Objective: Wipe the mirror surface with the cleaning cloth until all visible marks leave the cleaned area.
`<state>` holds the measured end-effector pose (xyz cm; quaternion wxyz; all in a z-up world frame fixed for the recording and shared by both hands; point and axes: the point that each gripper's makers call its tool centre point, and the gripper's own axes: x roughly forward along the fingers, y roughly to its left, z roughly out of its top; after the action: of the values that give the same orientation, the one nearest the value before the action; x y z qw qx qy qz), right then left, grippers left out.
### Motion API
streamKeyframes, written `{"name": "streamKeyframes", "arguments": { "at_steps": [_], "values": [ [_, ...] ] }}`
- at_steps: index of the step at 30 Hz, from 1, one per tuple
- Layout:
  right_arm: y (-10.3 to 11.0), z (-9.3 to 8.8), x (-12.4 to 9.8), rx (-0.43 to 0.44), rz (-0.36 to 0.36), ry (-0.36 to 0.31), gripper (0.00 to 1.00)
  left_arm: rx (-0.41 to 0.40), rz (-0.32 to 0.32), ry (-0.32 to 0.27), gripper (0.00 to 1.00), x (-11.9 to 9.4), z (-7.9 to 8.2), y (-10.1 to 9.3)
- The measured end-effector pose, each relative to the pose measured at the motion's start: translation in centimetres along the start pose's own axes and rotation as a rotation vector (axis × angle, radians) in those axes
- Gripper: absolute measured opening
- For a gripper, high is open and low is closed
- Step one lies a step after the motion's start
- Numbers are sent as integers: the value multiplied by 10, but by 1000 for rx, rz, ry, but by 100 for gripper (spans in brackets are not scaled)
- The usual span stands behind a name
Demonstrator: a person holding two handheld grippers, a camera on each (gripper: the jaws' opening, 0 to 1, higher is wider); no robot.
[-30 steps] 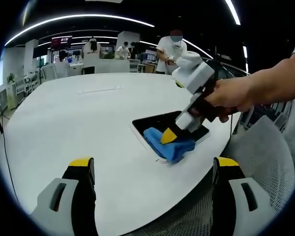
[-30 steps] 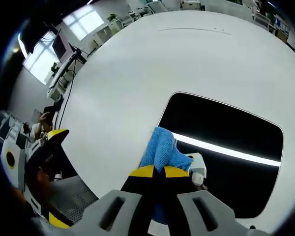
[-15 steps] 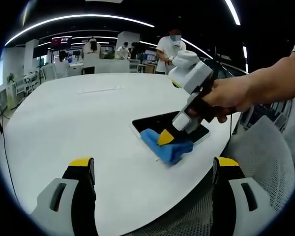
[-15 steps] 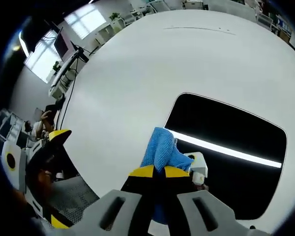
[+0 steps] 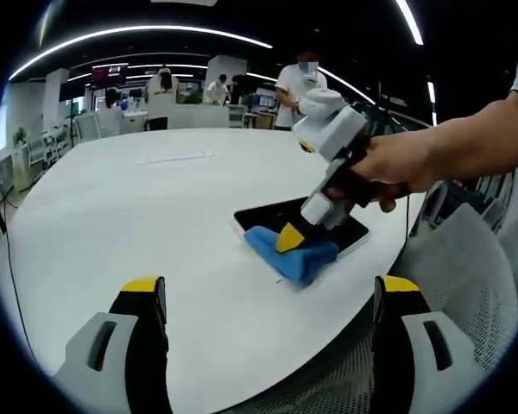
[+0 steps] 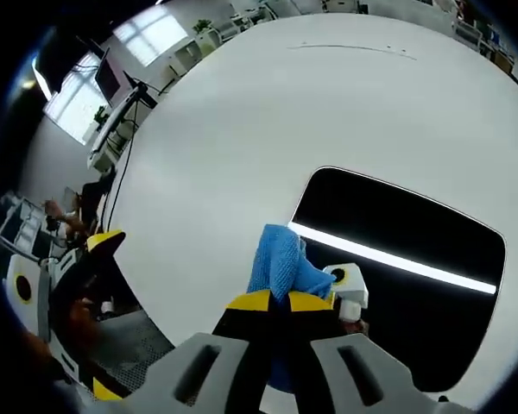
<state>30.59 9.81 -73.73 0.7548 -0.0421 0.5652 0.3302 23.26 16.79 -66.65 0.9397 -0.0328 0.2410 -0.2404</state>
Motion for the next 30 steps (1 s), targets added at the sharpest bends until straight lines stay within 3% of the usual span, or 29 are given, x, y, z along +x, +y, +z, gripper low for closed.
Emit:
{"name": "streamKeyframes", "arguments": {
  "at_steps": [4, 14, 30],
  "values": [
    [-10, 13, 2, -57, -38, -25, 0, 2, 15, -8, 99, -1, 1, 3],
    [-27, 39, 11, -29, -12, -31, 0, -7, 17, 1, 99, 0, -1, 3],
    [-38, 67, 14, -41, -14, -47, 0, -9, 12, 4, 99, 0, -1, 2]
  ]
}}
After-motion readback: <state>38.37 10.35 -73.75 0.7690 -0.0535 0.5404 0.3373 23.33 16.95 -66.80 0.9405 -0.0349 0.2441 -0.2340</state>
